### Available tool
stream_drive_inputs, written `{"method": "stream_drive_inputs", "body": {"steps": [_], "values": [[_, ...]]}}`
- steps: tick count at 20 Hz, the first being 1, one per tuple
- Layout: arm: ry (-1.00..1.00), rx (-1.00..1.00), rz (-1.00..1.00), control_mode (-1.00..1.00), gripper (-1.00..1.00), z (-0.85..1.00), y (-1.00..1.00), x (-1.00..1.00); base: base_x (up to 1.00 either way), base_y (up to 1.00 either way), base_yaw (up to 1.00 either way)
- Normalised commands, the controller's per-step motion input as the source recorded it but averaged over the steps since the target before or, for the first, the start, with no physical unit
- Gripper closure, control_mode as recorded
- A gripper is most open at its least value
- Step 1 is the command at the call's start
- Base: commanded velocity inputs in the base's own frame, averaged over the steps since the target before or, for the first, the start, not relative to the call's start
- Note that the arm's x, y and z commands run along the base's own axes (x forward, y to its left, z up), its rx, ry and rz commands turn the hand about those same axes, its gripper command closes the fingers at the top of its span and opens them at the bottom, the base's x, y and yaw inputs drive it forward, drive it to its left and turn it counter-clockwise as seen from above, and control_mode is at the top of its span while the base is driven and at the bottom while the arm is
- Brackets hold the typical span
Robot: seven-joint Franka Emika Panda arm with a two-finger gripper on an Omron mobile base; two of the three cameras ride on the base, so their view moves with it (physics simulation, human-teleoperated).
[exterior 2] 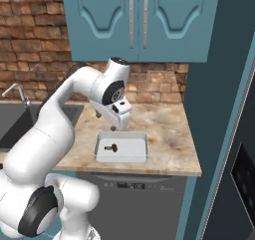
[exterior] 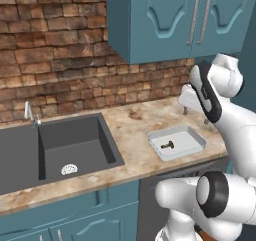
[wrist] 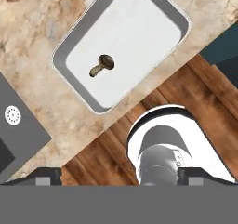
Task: Take the bell pepper and mushroom out of the freezer and place them in the tupperware container on the counter. Then put the tupperware containing the vegetables back in the freezer.
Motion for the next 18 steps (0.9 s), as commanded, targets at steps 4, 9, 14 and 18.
{"method": "stream_drive_inputs", "body": {"steps": [4,9,14,18], "values": [[0.17,-0.03,0.0,-1.0,-1.0,0.8,0.22,-1.0,0.0,0.0,0.0],[0.11,-0.08,0.0,-1.0,-1.0,0.58,0.18,-0.98,0.0,0.0,0.0],[-0.03,-0.18,0.0,-1.0,-1.0,0.08,0.04,-0.78,0.0,0.0,0.0],[-0.12,-0.19,0.0,-1.0,-1.0,0.0,0.01,-0.51,0.0,0.0,0.0]]}}
